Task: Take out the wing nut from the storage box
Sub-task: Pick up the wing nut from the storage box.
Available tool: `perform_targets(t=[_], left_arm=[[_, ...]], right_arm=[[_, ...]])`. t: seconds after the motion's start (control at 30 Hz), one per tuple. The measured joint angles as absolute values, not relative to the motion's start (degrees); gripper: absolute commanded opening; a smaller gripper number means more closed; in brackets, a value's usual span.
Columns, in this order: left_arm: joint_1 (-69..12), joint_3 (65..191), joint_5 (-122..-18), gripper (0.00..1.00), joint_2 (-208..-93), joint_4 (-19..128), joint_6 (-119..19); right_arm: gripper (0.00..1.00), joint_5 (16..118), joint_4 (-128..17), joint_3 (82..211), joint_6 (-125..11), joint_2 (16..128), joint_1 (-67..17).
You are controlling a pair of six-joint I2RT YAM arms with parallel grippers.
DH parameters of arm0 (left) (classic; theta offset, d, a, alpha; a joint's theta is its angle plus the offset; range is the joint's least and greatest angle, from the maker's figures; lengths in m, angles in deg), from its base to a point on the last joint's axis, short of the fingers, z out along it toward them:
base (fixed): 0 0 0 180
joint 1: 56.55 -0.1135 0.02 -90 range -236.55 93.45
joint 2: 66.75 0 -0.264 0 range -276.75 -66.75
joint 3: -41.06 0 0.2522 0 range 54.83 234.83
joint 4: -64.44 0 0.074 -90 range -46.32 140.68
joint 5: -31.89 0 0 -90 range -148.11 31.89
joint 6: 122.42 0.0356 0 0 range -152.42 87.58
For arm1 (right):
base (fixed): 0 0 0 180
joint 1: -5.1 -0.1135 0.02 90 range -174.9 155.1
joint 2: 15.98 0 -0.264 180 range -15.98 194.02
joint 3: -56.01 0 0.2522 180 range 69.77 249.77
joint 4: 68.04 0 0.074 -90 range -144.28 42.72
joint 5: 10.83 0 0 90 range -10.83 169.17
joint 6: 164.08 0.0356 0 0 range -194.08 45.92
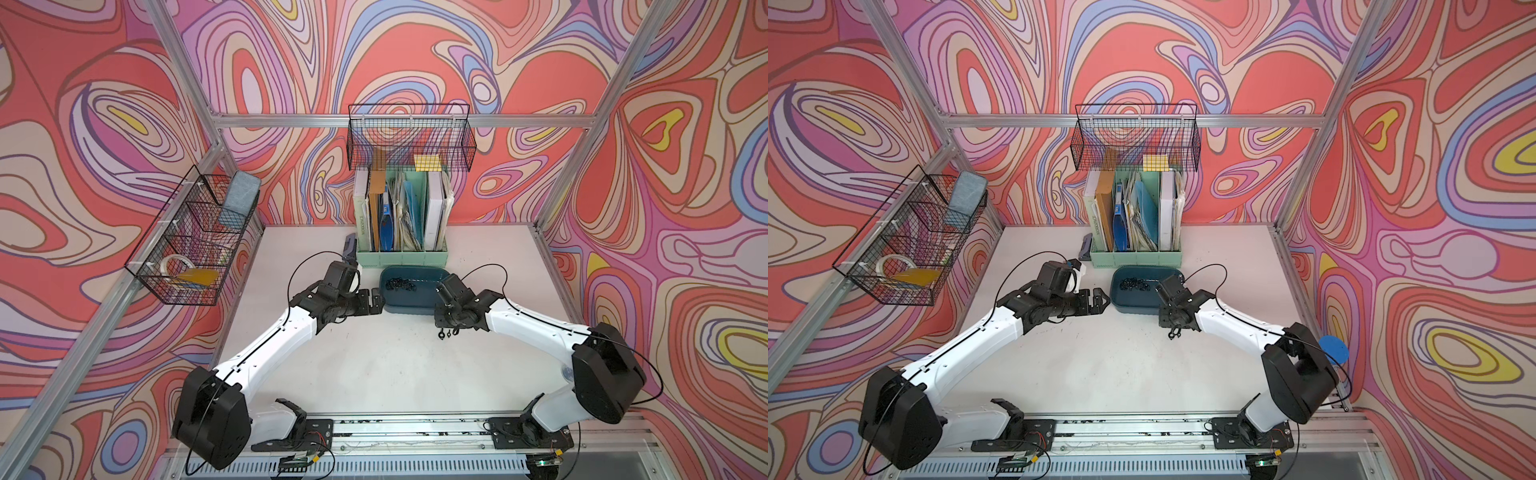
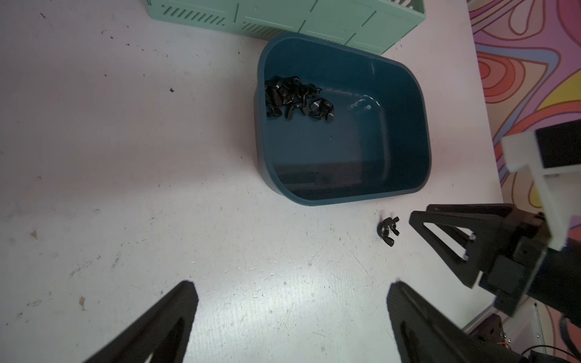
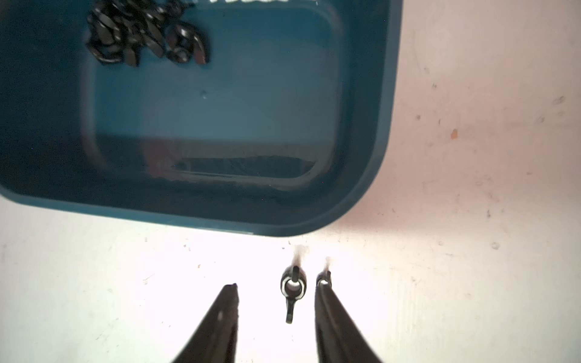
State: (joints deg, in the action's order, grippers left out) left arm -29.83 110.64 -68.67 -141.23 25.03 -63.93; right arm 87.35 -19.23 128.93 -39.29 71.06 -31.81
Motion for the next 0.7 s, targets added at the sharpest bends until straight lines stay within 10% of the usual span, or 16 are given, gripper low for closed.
perform_targets(t=[0.17,0.27,0.7], left_arm=[[-29.8,111.9,-62.2,0.99,-142.7,23.4,-65.4],[-29.8,112.3,-58.6,0.99,-143.4,22.7,-65.9],[-29.8,116.7,-56.4,0.99,-147.4,20.2,-61.3]], right_arm=[[0.58,87.5,-18.4,134.9,-42.0,71.5,-31.8],[0.76,87.8,-18.2,138.4,-43.5,73.6,-31.9],[0.57,87.5,-19.1,152.5,-50.6,91.4,-31.2]])
